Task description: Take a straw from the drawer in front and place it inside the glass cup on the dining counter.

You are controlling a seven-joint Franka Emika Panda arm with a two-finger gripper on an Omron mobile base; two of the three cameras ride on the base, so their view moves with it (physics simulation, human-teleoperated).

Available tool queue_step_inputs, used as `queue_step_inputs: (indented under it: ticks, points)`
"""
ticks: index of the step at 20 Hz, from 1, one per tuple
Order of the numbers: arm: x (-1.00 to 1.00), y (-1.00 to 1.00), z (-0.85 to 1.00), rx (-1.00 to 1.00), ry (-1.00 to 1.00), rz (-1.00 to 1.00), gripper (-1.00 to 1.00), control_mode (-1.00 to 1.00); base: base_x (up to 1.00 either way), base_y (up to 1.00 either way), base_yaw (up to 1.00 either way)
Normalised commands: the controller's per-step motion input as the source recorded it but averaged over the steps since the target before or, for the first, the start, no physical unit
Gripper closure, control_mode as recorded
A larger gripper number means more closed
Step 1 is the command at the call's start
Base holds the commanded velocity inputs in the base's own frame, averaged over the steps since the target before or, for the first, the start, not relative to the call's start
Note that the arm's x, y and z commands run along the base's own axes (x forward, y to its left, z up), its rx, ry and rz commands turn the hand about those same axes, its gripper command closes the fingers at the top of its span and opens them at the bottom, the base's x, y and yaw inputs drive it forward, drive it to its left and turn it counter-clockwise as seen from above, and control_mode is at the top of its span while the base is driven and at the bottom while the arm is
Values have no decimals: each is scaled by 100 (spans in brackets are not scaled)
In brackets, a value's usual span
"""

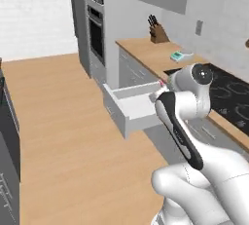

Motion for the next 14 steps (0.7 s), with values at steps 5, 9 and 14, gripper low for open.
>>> queue_step_inputs:
  ticks: [5, 9, 14]
  points:
    - [0, 0, 0, 0, 0, 0, 100, 100, -18, 52, 81]
    - [0, 0, 0, 0, 0, 0, 100, 100, -52, 31, 62]
    - [0, 0, 0, 0, 0, 0, 100, 100, -100, 0, -4]
